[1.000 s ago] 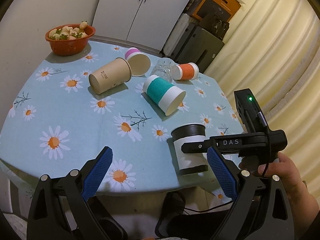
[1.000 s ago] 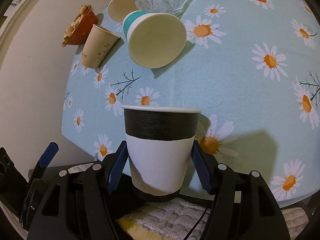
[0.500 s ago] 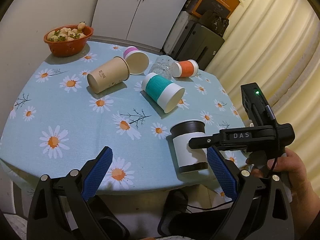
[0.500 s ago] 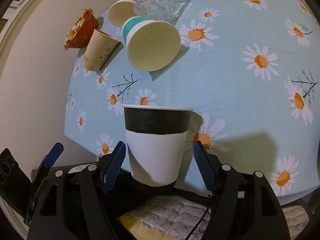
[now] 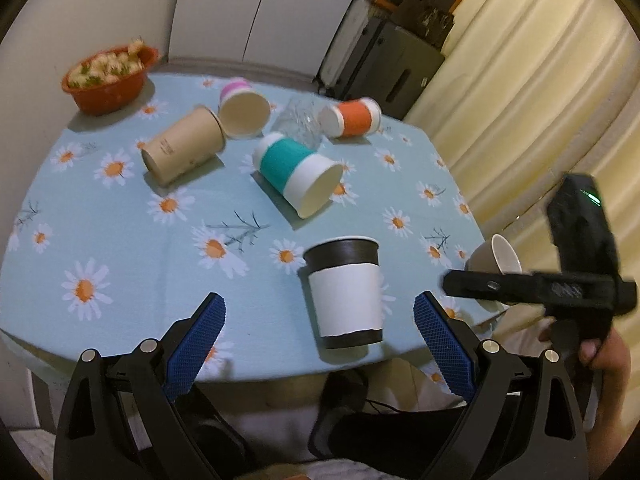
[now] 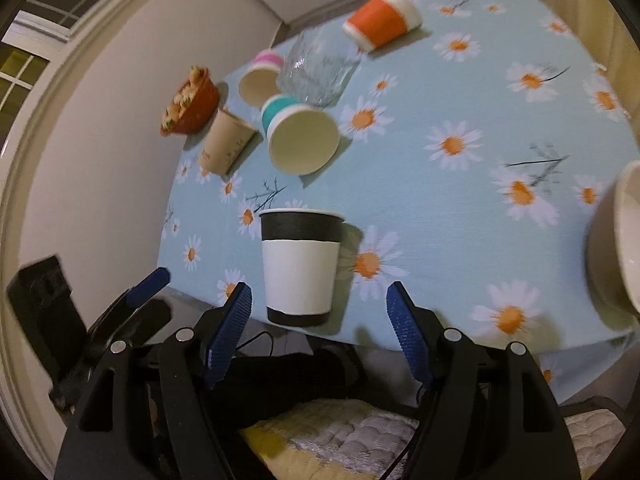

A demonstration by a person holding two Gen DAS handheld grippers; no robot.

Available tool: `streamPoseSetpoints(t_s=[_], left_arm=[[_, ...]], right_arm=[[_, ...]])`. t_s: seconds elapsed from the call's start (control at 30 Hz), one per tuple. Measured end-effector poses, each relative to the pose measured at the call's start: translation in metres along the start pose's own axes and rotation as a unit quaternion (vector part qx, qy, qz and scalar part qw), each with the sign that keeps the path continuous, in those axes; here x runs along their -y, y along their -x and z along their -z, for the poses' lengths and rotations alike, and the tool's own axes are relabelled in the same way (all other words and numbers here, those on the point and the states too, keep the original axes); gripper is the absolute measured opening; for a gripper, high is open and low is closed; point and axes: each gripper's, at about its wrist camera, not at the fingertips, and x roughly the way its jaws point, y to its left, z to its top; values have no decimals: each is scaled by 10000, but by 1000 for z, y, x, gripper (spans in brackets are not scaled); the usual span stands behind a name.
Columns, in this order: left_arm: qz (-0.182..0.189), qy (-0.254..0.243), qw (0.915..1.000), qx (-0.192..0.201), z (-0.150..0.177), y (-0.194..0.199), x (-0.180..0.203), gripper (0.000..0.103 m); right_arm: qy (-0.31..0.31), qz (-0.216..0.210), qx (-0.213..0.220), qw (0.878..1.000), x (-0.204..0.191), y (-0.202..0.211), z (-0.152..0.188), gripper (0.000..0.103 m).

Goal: Flip cup upright
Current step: 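Lift the black-and-white cup with the right gripper and rotate it upright, then bring the left gripper to the cup and close on it beside the right gripper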

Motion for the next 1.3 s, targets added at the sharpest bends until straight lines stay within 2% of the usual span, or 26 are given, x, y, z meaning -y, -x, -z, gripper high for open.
streamPoseSetpoints(t_s=[0.1,0.23,0.3,0.43,0.6,0.83,0.93,1.3], left_arm=[[101,181,9990,-396,-8,-19,4,93],[245,368,9941,-994,-15,-49,12,92],[244,424,9920,-1161,-17,-60,14,91],[57,396,9892,-1412,-23,-81,22,91],[-242,281,9848,-1695,-25,-102,25,78],[-490,118,9819,-1828,-27,-121,30,73],[-580,58,9803,-1886,-25,-127,28,64],[-387,150,9848,-1689,-27,-116,25,63]], right_arm=[[-31,45,296,9995,12,17,15,70],[-47,54,445,9990,23,20,34,70],[-31,60,514,9987,28,19,43,70],[-12,-35,651,9979,32,15,58,70],[147,-14,847,9963,28,12,71,70],[99,-101,858,9962,36,4,76,70],[-22,-178,803,9966,42,0,78,70],[110,-64,775,9969,38,-4,80,70]])
